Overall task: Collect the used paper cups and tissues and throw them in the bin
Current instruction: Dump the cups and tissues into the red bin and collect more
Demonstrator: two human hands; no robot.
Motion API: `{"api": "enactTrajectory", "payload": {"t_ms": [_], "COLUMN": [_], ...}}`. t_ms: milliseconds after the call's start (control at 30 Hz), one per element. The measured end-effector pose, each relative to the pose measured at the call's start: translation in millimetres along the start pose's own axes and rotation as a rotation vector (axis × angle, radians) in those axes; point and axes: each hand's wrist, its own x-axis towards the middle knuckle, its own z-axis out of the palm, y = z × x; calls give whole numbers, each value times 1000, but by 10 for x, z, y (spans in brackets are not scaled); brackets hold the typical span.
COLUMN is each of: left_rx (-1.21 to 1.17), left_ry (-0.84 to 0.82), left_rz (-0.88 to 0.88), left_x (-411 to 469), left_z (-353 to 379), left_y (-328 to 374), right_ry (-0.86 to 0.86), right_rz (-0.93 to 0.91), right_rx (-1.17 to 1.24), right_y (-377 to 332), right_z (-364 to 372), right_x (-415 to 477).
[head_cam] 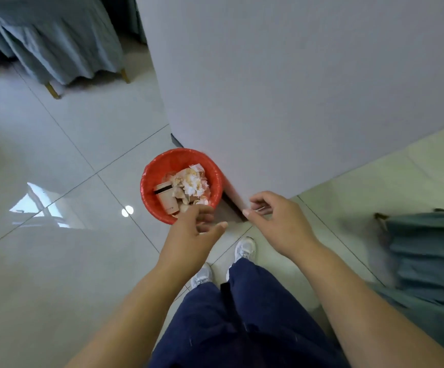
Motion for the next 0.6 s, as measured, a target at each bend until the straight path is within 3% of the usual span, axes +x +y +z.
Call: {"api": "enactTrajectory", "payload": {"t_ms": [333,600], "left_rx": [304,315], "left_ry": [-407,-513], "left_rz": [349,499], "left_x": [-191,-143], "left_z": [1309,2866], "left_y": [1117,2283], "right_ry": [307,598], "right_rz": [190,282], "right_rx": [98,205], "right_y": [873,1823], "right_z": [-1187,-2611], "right_x": [-808,-1080]}}
